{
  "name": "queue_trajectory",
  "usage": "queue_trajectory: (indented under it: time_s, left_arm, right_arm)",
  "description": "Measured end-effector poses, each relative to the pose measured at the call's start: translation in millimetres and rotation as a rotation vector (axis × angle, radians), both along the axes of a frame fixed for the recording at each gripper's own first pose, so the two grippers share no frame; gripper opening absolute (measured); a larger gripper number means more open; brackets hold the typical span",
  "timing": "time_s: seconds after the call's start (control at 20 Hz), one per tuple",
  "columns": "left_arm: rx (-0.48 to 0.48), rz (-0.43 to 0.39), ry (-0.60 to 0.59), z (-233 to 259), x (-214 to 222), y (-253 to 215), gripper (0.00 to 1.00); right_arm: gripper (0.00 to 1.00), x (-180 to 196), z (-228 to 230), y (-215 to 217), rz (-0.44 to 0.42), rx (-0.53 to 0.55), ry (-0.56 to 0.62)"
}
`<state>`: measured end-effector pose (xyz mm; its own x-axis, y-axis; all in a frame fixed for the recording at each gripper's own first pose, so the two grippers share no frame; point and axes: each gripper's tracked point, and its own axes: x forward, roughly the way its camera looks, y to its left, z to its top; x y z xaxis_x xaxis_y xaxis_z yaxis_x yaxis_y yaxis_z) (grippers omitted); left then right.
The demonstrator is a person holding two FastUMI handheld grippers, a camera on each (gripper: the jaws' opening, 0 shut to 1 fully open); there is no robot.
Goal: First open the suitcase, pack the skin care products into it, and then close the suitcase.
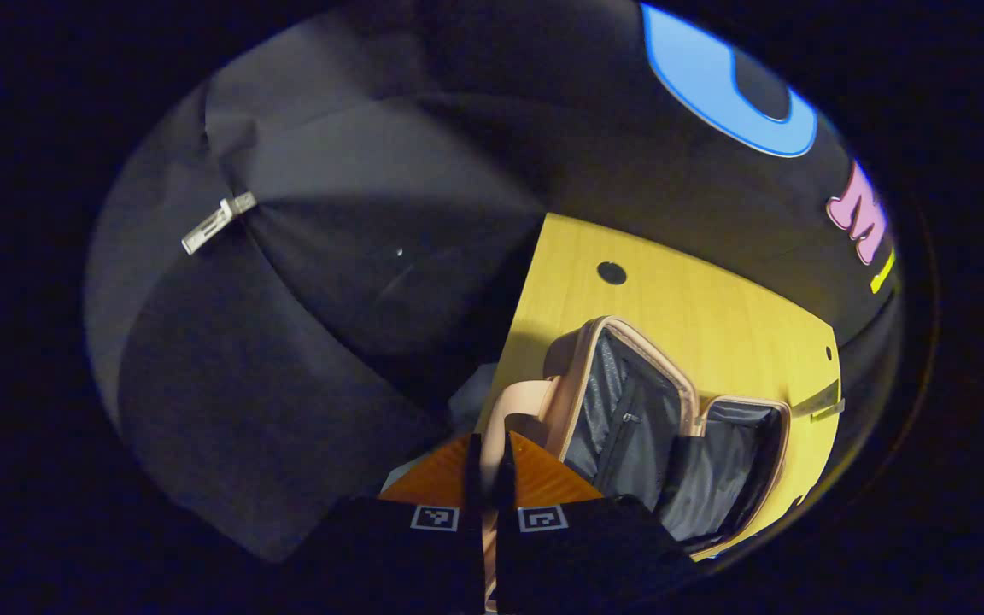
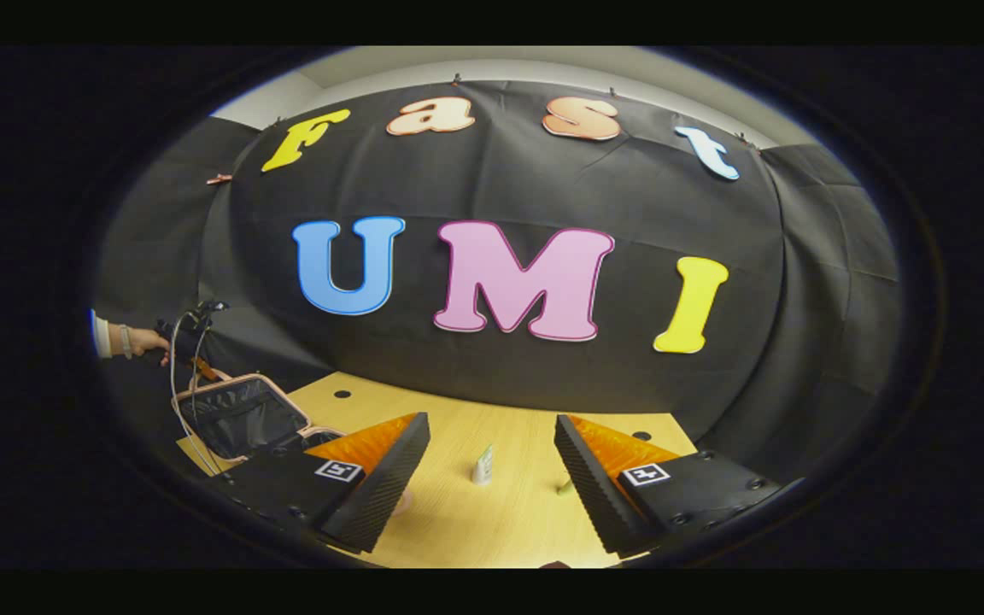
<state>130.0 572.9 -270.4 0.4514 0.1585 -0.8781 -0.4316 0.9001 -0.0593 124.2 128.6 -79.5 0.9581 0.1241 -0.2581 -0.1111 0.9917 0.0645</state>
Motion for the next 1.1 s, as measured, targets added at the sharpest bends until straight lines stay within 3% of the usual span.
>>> queue_trajectory:
  time_s: [0.3,0.4,0.55,0.6,0.75,0.85,1.1]
  left_arm:
    - [-0.079,0.065,0.048,-82.7,-2.5,23.3,0.11]
    - [-0.056,0.053,0.069,-96.6,-8.0,29.9,0.14]
    - [-0.011,0.020,0.030,-92.8,-5.8,36.8,0.27]
    - [0.000,0.014,0.003,-87.3,-7.8,33.6,0.25]
    - [0.036,-0.008,-0.121,-61.8,-0.5,34.2,0.68]
    - [0.117,-0.040,-0.198,-31.3,-5.4,35.4,0.96]
    - [0.233,-0.170,-0.453,76.1,6.4,-25.1,0.96]
  right_arm:
    - [0.94,6.6,-13.2,21.1,-0.035,0.072,0.073]
    - [0.94,11.1,-16.8,21.3,-0.058,0.089,0.085]
    - [0.94,15.7,-18.8,16.2,-0.086,0.088,0.091]
    - [0.94,16.9,-19.7,11.3,-0.098,0.075,0.089]
    - [0.94,19.4,-23.5,0.4,-0.128,0.050,0.082]
    - [0.94,21.3,-24.2,-2.6,-0.139,0.039,0.071]
    - [0.93,24.8,-26.3,-14.9,-0.177,0.008,0.048]
